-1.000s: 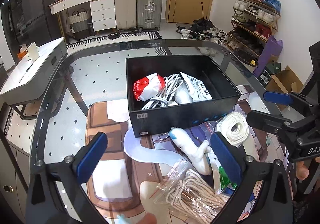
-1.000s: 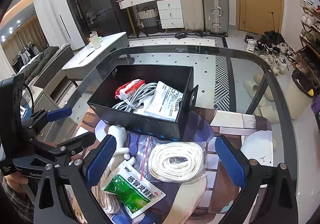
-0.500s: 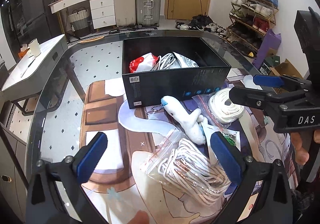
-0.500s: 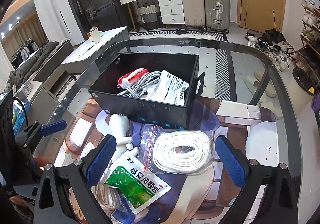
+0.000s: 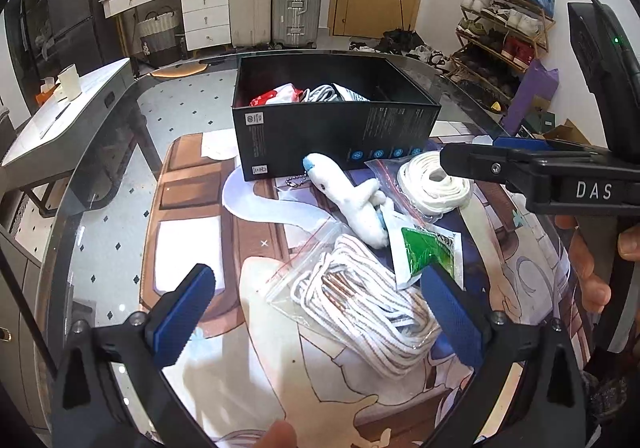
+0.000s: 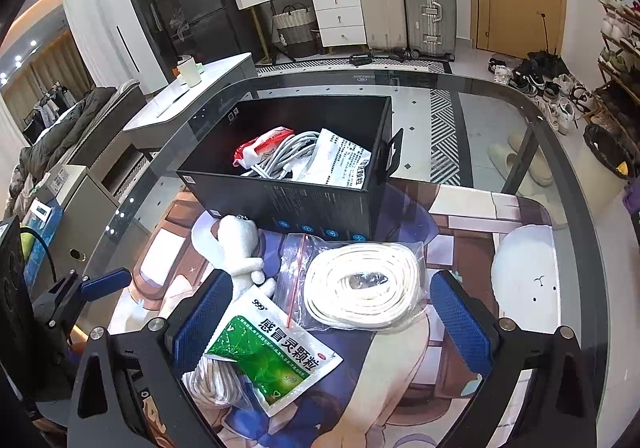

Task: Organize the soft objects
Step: 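Move the left tool to the white rope bag while the right tool moves to the strap bag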

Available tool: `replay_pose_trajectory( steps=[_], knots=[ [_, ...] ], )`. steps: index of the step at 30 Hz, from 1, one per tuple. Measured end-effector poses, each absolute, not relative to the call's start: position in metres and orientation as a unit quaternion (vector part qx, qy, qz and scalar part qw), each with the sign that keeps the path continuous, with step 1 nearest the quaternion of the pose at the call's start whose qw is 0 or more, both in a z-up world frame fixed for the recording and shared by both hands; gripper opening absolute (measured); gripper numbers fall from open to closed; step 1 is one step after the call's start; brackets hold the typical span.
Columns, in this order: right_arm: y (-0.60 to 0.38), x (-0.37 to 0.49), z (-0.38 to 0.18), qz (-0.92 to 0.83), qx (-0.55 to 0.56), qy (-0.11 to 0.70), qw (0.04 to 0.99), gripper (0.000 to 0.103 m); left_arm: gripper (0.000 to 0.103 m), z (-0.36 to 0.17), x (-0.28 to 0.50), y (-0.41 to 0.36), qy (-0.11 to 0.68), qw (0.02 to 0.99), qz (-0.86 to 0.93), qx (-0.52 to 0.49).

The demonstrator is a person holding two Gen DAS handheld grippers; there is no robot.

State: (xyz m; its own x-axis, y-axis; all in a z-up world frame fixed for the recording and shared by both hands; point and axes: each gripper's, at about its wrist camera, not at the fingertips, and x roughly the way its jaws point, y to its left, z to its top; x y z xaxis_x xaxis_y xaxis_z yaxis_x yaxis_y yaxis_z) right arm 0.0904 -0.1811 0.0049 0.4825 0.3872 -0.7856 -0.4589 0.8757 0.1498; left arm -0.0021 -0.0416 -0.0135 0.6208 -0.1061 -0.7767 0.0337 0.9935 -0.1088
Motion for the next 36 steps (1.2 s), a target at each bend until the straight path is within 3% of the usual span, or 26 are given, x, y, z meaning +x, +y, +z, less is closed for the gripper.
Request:
replay_pose_trajectory(
  steps=[36],
  knots=[
    [-0.178, 0.113, -0.034, 0.234, -0.043, 0.476, 0.847, 0.101, 0.103, -0.034, 0.002, -0.059, 0.47, 0.878, -0.053, -0.078]
  ],
)
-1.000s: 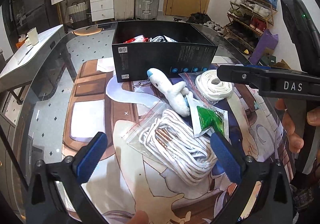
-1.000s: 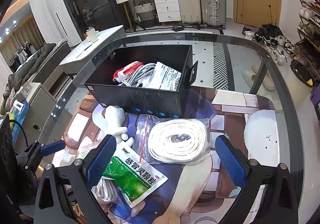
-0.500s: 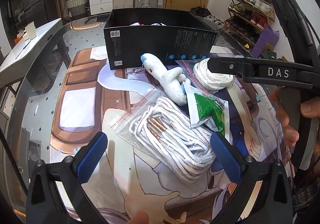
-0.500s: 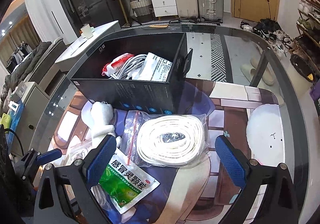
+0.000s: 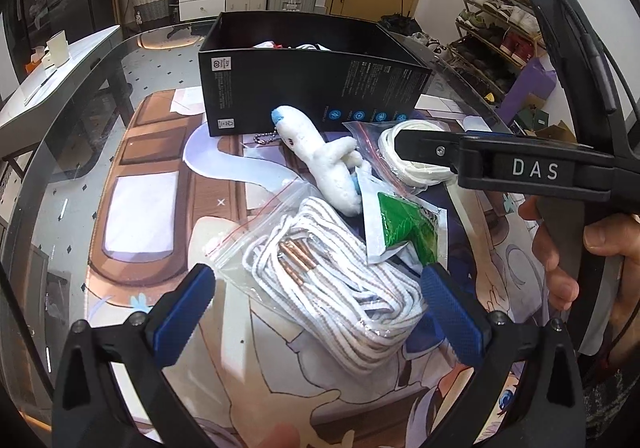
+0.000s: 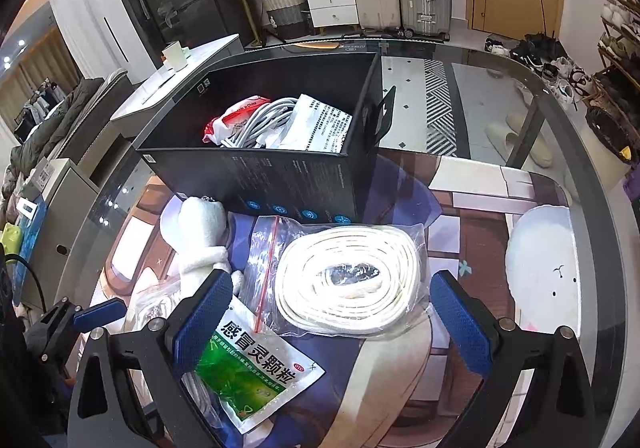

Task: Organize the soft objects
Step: 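Move the left tool to the white rope bag while the right tool moves to the strap bag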

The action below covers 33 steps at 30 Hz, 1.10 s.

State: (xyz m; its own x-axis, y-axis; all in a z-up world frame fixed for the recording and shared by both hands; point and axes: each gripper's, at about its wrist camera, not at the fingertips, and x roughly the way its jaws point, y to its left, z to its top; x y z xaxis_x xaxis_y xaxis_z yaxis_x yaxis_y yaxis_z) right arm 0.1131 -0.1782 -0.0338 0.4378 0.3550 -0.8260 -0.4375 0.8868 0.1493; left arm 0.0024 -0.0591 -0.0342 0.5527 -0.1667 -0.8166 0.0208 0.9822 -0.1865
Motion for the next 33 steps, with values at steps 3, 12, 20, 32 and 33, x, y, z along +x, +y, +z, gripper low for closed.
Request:
replay_pose_trajectory(
  steps=[3, 12, 20, 32, 33],
  knots=[
    [-0.179, 0.113, -0.034, 0.234, -0.043, 0.476, 0.847, 0.101, 0.103, -0.038, 0.005, -0.059, 0.476, 0.874, -0.052, -0.085],
    [-0.18, 0.116, -0.04, 0.232, -0.043, 0.482, 0.844, 0.101, 0.103, -0.041, 0.006, -0.053, 0.48, 0.871, -0.055, -0.086],
    [-0.179, 0.123, -0.044, 0.223, -0.046, 0.486, 0.844, 0.101, 0.103, -0.041, 0.003, -0.037, 0.483, 0.87, -0.049, -0.086],
    [-0.177, 0.129, -0.053, 0.202, -0.062, 0.495, 0.843, 0.101, 0.103, -0.036, 0.001, -0.039, 0.486, 0.87, -0.038, -0.075],
    [-0.176, 0.128, -0.056, 0.202, -0.065, 0.499, 0.84, 0.1, 0.103, -0.038, 0.002, -0.043, 0.488, 0.869, -0.036, -0.068]
  ],
)
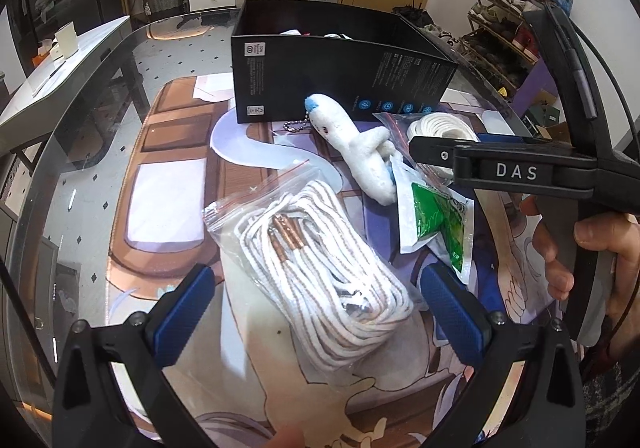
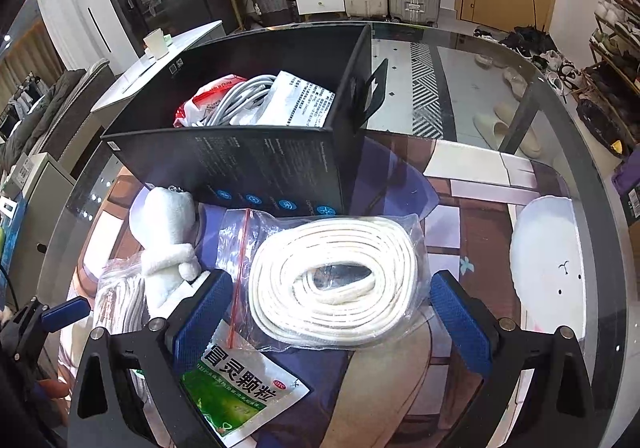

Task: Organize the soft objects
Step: 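Move the left tool to the white rope bag while the right tool moves to the strap bag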

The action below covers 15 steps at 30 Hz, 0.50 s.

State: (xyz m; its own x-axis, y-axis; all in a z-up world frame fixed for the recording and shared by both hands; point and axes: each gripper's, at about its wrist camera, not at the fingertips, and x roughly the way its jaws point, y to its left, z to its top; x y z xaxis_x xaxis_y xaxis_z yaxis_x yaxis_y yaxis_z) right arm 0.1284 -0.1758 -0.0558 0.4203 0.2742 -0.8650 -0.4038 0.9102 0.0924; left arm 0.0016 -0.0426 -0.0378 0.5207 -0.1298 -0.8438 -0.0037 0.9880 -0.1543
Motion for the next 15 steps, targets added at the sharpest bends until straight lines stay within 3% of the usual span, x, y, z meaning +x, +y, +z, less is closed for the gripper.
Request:
replay_pose_trajectory(
  steps=[8, 15],
  knots=[
    [-0.1759, 0.1309, -0.0575, 0.198, -0.074, 0.496, 0.842, 0.1, 0.103, -0.0434, 0.0035, -0.0448, 0.49, 0.869, -0.025, -0.064],
    [-0.1736, 0.1298, -0.0586, 0.19, -0.094, 0.485, 0.849, 0.087, 0.102, -0.0454, 0.0015, -0.0438, 0.487, 0.872, -0.016, -0.048]
  ],
)
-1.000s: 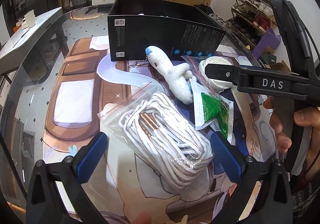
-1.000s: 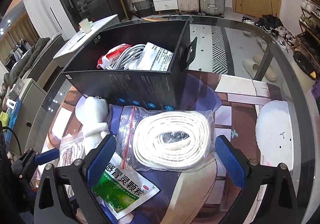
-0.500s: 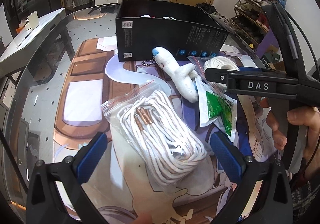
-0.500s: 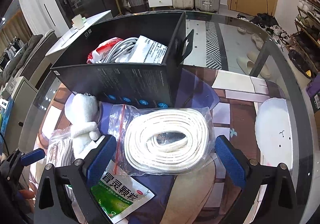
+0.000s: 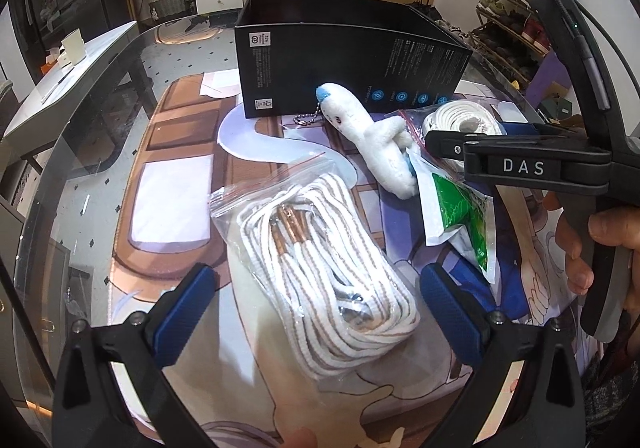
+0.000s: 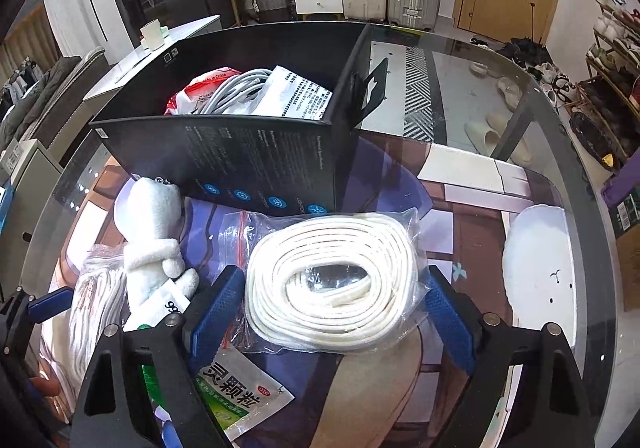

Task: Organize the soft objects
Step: 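Move the left tool to the white rope bag while the right tool moves to the strap bag, then close the left gripper on the rope bag while the right gripper closes on the strap bag, then lift the rope bag with left gripper while right gripper lifts strap bag toward box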

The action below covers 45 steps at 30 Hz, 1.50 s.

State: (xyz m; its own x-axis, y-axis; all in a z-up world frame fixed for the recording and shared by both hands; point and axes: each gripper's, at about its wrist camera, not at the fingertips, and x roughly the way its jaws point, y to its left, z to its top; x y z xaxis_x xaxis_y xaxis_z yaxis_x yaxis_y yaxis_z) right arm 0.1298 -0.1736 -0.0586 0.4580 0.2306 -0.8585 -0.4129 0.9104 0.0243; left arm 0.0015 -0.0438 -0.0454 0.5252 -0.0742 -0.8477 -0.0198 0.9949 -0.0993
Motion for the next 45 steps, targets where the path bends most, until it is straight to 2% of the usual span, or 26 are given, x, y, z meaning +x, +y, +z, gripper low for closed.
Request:
replay_pose_trajectory(
  steps=[8, 11, 14, 17, 19, 22, 30, 45],
  knots=[
    [-0.174, 0.123, -0.057, 0.194, -0.105, 0.481, 0.849, 0.072, 0.1, -0.047, 0.0, -0.047, 0.48, 0.877, -0.008, -0.034],
    [-0.173, 0.121, -0.057, 0.195, -0.107, 0.48, 0.848, 0.067, 0.096, -0.046, -0.001, -0.046, 0.477, 0.878, -0.004, -0.033],
    [-0.171, 0.117, -0.056, 0.197, -0.115, 0.479, 0.848, 0.064, 0.086, -0.044, -0.002, -0.045, 0.478, 0.878, 0.006, -0.027],
    [-0.168, 0.114, -0.055, 0.2, -0.119, 0.479, 0.847, 0.06, 0.069, -0.042, -0.004, -0.039, 0.475, 0.88, 0.015, -0.029],
    [-0.167, 0.11, -0.054, 0.203, -0.121, 0.478, 0.846, 0.058, 0.054, -0.04, -0.004, -0.035, 0.474, 0.88, 0.019, -0.033],
    [-0.167, 0.106, -0.053, 0.208, -0.122, 0.478, 0.844, 0.056, 0.048, -0.039, -0.004, -0.031, 0.475, 0.879, 0.016, -0.043],
    [-0.175, 0.103, -0.046, 0.218, -0.112, 0.474, 0.846, 0.05, 0.042, -0.039, -0.009, -0.034, 0.469, 0.882, 0.01, -0.04],
    [-0.197, 0.094, -0.028, 0.24, -0.074, 0.469, 0.847, 0.042, 0.039, -0.026, -0.017, -0.036, 0.445, 0.895, 0.003, -0.035]
  ],
)
